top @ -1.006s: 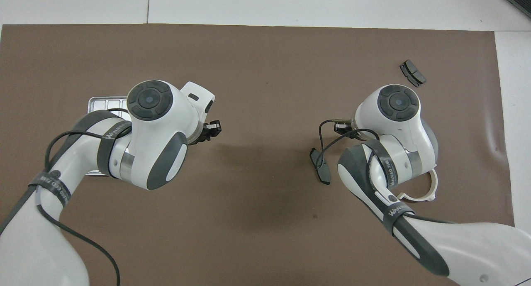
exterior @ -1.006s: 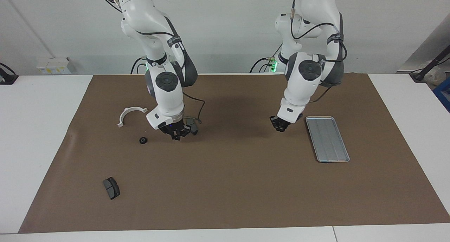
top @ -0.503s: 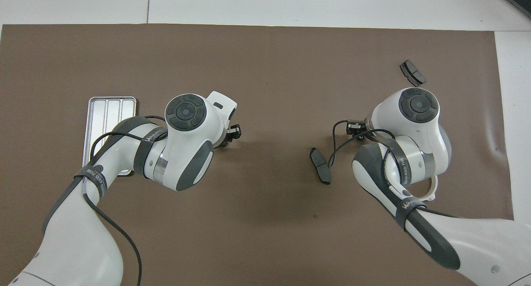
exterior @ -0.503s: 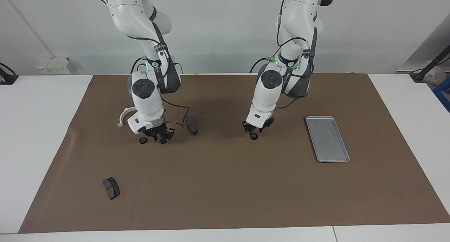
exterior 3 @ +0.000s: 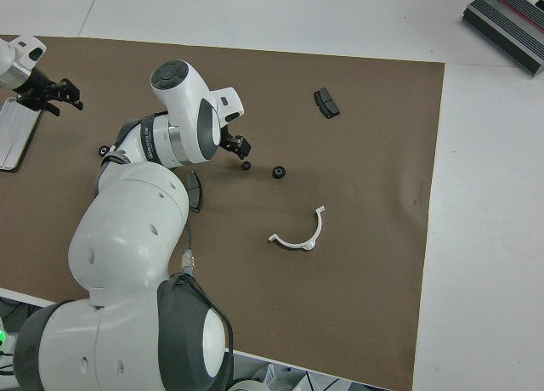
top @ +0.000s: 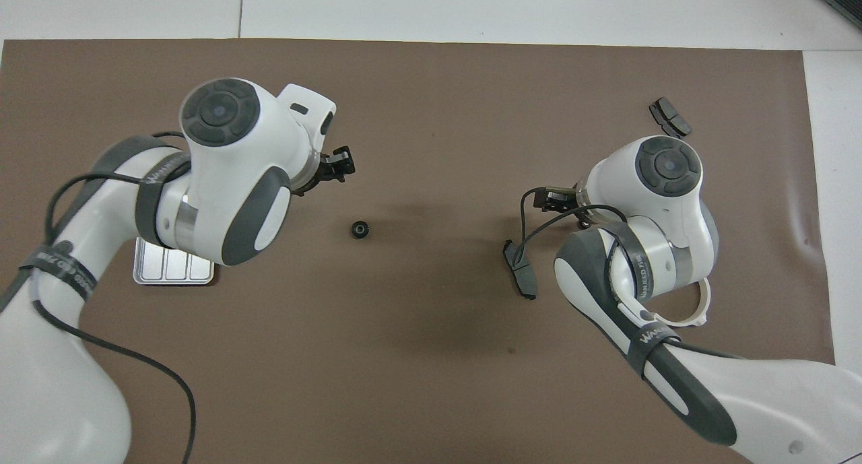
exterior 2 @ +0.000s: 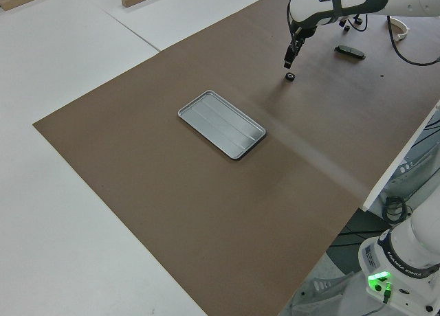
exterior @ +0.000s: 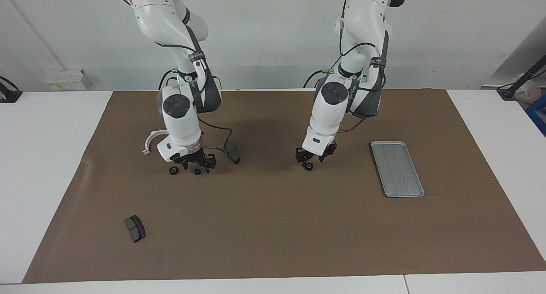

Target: Place bearing gear from tray to pile

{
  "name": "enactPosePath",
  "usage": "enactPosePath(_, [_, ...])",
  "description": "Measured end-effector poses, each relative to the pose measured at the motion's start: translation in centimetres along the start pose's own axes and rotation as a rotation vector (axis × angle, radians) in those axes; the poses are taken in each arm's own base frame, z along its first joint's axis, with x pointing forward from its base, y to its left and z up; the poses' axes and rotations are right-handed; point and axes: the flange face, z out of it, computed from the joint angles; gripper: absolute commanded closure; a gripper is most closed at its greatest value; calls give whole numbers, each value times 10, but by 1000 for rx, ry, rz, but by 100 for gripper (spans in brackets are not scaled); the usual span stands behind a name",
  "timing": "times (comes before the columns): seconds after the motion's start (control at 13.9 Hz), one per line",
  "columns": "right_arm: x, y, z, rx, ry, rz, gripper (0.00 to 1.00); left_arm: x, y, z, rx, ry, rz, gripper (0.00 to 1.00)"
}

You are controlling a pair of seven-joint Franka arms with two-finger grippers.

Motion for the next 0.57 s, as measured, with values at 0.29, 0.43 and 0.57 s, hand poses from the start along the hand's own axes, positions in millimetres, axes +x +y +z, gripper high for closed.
enactPosePath(0.29, [-30,-96,-21,50,36,91,0,59,-87,-55,27,-29,63,29])
enactPosePath(0.43, [-51,-155,-21,63,25,141,0,74,-127,-58,41,-63,120,29])
enactPosePath(0.57, [-71,-206,-15,65,9,174,0,80,-156,-63,54,-111,163,27])
